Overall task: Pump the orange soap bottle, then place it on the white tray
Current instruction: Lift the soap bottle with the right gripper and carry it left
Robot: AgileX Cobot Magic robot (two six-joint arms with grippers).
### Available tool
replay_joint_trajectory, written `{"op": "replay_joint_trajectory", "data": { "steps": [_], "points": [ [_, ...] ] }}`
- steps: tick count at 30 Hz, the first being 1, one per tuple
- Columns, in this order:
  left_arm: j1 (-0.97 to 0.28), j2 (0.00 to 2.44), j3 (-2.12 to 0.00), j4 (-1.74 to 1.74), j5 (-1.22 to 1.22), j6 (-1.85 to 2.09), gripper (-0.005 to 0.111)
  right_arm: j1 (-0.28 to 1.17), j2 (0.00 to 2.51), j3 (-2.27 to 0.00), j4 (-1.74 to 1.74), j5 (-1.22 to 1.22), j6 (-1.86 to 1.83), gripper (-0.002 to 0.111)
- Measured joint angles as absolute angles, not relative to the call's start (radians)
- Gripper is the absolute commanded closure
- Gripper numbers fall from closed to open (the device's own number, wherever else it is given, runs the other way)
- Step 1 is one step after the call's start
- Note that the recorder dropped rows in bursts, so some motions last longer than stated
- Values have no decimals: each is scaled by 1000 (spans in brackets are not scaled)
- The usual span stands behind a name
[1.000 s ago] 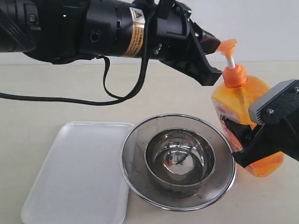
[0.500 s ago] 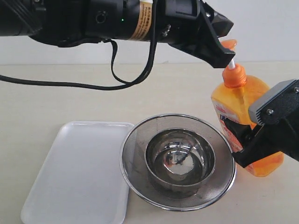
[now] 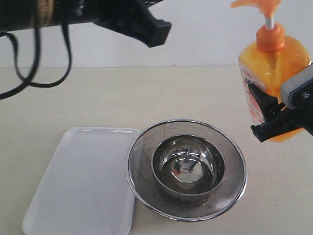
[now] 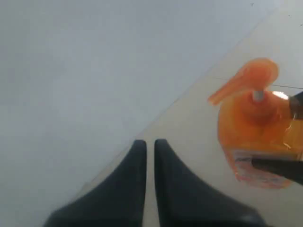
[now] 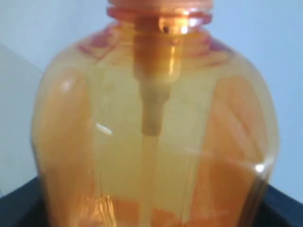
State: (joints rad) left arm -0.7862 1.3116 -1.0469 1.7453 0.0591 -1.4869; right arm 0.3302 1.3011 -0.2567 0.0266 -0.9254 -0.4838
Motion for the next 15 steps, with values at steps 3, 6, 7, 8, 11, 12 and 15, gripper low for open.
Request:
{"op": "replay_joint_trajectory", "data": {
  "steps": [3, 6, 7, 8, 11, 12, 15],
  "points": [
    [-786, 1206, -966, 1711, 123, -1487, 102, 330, 1241, -281, -29, -931, -409, 108],
    [-786, 1099, -899, 1690, 195, -1489, 102, 340, 1193, -338, -134, -906, -273, 108],
    [-786, 1065, -881, 1679, 214, -1489, 102, 351, 1184, -372, -178, -885, -224, 108],
    [-786, 1031, -858, 1662, 233, -1486, 102, 367, 1181, -412, -222, -853, -181, 108],
    [-786, 945, -797, 1577, 276, -1432, 102, 440, 1188, -538, -298, -732, -96, 108],
    [-786, 917, -776, 1536, 292, -1398, 102, 466, 1194, -568, -306, -701, -82, 108],
    [-786, 847, -730, 1381, 355, -1270, 102, 577, 1228, -668, -318, -623, -65, 108]
  ]
}}
